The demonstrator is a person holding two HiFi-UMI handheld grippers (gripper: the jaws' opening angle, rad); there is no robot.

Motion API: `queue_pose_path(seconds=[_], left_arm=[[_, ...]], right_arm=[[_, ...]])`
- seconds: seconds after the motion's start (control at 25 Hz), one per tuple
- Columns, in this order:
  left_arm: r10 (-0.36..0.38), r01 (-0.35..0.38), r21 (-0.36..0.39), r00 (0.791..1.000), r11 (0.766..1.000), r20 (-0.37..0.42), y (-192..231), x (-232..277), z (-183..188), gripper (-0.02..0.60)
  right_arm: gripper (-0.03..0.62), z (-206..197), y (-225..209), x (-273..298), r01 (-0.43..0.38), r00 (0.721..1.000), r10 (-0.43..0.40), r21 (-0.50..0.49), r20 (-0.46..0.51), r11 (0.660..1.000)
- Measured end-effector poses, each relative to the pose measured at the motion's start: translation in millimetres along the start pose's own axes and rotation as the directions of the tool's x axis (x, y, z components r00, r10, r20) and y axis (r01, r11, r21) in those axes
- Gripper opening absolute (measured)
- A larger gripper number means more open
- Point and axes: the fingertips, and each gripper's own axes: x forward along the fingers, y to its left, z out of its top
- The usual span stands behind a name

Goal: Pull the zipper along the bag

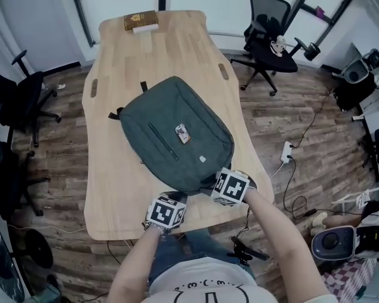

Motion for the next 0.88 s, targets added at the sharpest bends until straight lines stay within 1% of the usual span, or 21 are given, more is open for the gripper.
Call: queue_pose_path(seconds=[0.12, 0.24, 0.4, 0.56, 0.64, 0.76, 0.8, 0.88], left_arm=[[0.027, -0.027, 0.018, 1.000, 0.999, -0.002, 12, -8, -4, 0.017], [0.045, -0.045, 0.041, 0.999, 0.998, -0.007, 24, -15, -5, 0.017], [0.081, -0.078, 0.092, 0.996, 0.993, -0.031, 46, -25, -7, 0.017], [0.120, -0.119, 0.055, 0.992, 0.991, -0.024, 78, -39, -6, 0.017], [0.139, -0.137, 0.060, 0.990, 0.989, -0.032, 94, -43, -3, 0.018], [0.193, -0.189, 0.099, 0.980, 0.977, -0.038, 118, -48, 5, 0.018], [0.206, -0.202, 0.097, 0.978, 0.975, -0.036, 126, -50, 8, 0.018], [0.218, -0.216, 0.071, 0.975, 0.974, -0.031, 141, -54, 14, 0.018]], right_arm=[[0.123, 0, 1, 2, 0.019, 1.000, -0.020, -0.038, -0.012, 0.999], [0.120, 0, 0, 3, 0.023, 1.000, -0.024, -0.032, -0.016, 0.999], [0.117, 4, 2, 7, 0.009, 0.999, -0.010, -0.033, -0.038, 0.999], [0.114, 1, 4, 7, 0.005, 0.998, -0.008, -0.048, -0.057, 0.999], [0.113, 0, 5, 8, 0.007, 0.998, -0.011, -0.057, -0.065, 0.998], [0.110, 1, 5, 10, 0.010, 0.997, -0.016, -0.078, -0.074, 0.997], [0.109, 0, 6, 10, 0.008, 0.997, -0.014, -0.082, -0.079, 0.997], [0.107, -1, 7, 10, 0.002, 0.996, -0.009, -0.084, -0.091, 0.996]])
